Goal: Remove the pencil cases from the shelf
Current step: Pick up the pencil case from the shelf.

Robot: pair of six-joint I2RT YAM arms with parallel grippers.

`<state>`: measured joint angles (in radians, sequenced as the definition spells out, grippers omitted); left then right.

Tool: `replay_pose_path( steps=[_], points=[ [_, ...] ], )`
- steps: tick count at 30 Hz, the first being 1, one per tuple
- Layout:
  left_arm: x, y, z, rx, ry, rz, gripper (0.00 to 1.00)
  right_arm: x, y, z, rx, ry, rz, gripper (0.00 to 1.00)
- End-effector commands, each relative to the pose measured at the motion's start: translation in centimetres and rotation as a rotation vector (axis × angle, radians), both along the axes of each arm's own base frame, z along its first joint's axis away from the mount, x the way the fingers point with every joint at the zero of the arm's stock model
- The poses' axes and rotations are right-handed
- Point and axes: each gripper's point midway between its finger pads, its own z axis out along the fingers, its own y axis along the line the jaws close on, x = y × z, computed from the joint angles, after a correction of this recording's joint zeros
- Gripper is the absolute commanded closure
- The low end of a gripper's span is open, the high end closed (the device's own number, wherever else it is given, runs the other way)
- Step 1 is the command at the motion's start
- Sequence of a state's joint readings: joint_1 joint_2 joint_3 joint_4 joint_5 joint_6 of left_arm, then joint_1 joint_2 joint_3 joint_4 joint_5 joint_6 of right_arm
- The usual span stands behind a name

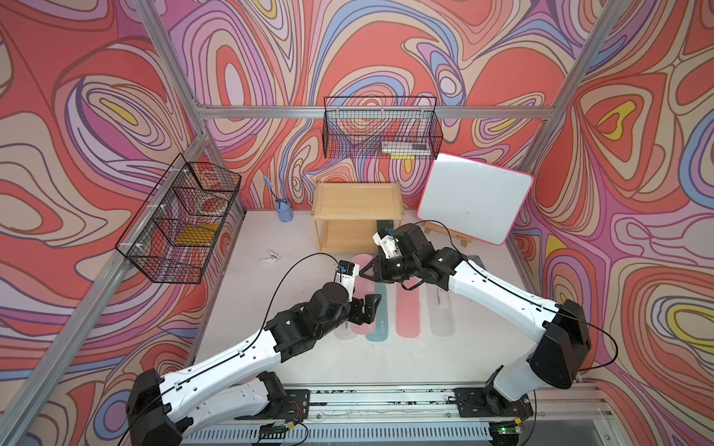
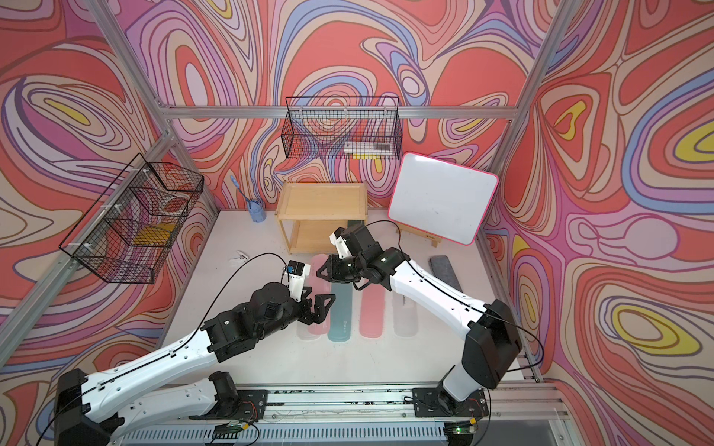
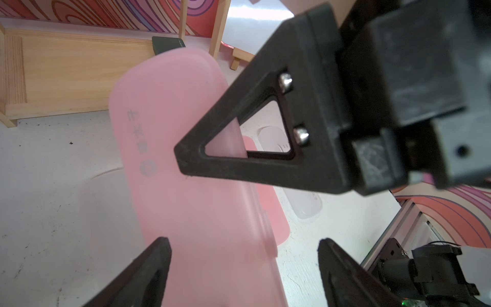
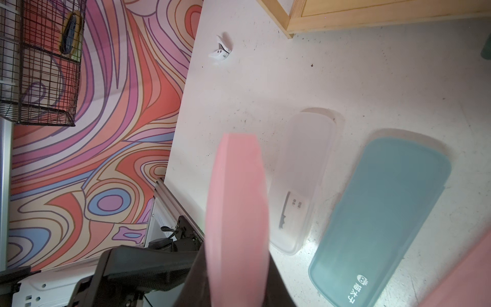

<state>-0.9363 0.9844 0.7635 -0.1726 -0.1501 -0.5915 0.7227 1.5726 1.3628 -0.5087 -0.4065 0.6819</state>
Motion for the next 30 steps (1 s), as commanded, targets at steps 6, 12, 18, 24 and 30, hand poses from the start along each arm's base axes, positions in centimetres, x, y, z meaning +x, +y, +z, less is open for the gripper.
replay_pose_path(
  steps=[6, 12, 18, 24, 30],
  points=[
    [-0.1, 2.3, -1.3, -0.006, 0.04, 0.109, 0.09, -0.6, 0.1, 3.0, 0.056, -0.085, 0.008, 0.98],
    [-0.3, 2.6, -1.7, -0.01, 0.067, 0.126, 0.03, -0.2, 0.0, 3.5, 0.057, -0.113, -0.004, 0.98],
    [0.0, 1.9, -1.6, -0.03, 0.071, 0.12, 0.03, -0.5, 0.6, 4.0, 0.07, -0.117, 0.011, 0.98],
    [0.5, 1.6, -1.4, -0.025, 0.074, 0.139, 0.07, -0.7, 0.8, 3.5, 0.067, -0.113, 0.011, 0.98],
    [0.6, 2.0, -1.7, -0.018, 0.092, 0.165, 0.33, -0.7, 0.6, 3.2, 0.055, -0.117, 0.001, 0.92]
  ],
)
